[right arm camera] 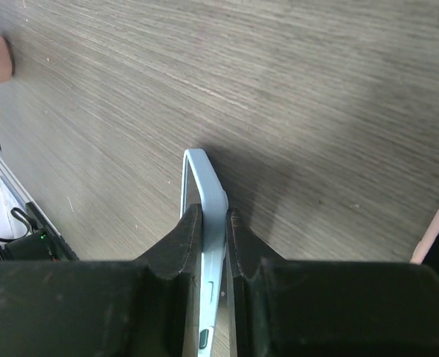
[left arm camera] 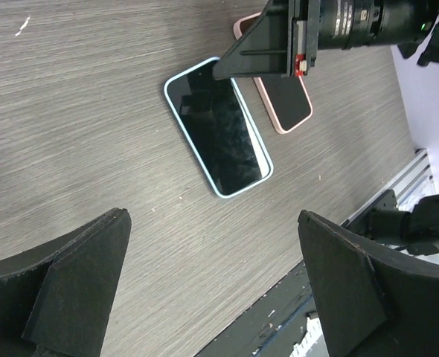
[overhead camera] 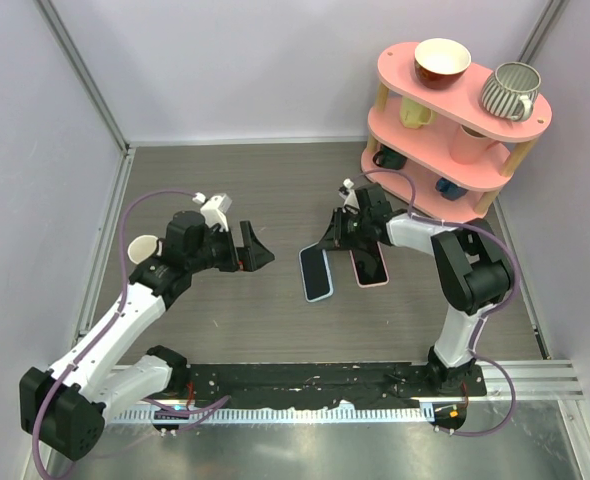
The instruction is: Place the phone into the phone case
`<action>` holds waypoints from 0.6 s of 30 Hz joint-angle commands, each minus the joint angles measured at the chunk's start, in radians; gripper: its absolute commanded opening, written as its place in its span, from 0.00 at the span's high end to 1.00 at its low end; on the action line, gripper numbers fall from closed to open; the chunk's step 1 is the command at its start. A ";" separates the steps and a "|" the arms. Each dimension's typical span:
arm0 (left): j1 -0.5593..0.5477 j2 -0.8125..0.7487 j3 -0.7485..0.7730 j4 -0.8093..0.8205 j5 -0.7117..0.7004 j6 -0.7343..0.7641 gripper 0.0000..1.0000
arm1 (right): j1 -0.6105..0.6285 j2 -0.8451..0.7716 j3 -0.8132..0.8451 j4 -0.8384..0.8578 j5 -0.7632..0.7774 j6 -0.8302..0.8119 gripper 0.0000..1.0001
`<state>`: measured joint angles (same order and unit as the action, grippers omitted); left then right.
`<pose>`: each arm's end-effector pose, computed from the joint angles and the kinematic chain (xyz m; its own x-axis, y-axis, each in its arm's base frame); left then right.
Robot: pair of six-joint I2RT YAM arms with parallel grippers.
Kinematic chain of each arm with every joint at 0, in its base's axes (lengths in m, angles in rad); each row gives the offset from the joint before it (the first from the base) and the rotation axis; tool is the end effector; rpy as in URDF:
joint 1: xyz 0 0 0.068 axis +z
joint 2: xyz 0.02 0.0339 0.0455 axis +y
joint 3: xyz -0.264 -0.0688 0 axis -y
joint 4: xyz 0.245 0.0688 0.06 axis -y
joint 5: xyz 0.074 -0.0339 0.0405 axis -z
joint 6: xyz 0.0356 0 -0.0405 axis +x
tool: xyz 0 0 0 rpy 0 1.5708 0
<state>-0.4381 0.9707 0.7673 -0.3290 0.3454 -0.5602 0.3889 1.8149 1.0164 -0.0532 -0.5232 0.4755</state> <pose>0.1901 -0.1024 0.2861 -0.7419 -0.2046 -0.6386 0.3177 0.7314 -0.6034 0.3327 0.1555 0.1572 -0.9088 0.0562 -0.4135 -0.2441 0.7323 0.6358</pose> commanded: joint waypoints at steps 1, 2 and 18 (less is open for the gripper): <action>-0.001 -0.027 -0.023 0.074 -0.020 0.055 0.00 | -0.024 0.052 0.085 -0.045 0.196 -0.109 0.93; -0.001 -0.027 -0.023 0.077 -0.019 0.072 0.00 | -0.027 0.060 0.091 -0.050 0.206 -0.109 0.91; -0.001 -0.058 -0.011 0.116 -0.017 0.094 0.00 | -0.047 -0.047 0.065 -0.069 0.387 0.002 0.09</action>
<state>-0.4381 0.9520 0.7277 -0.2596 0.3225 -0.4805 0.3538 1.8679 1.1072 -0.0929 -0.2974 0.4908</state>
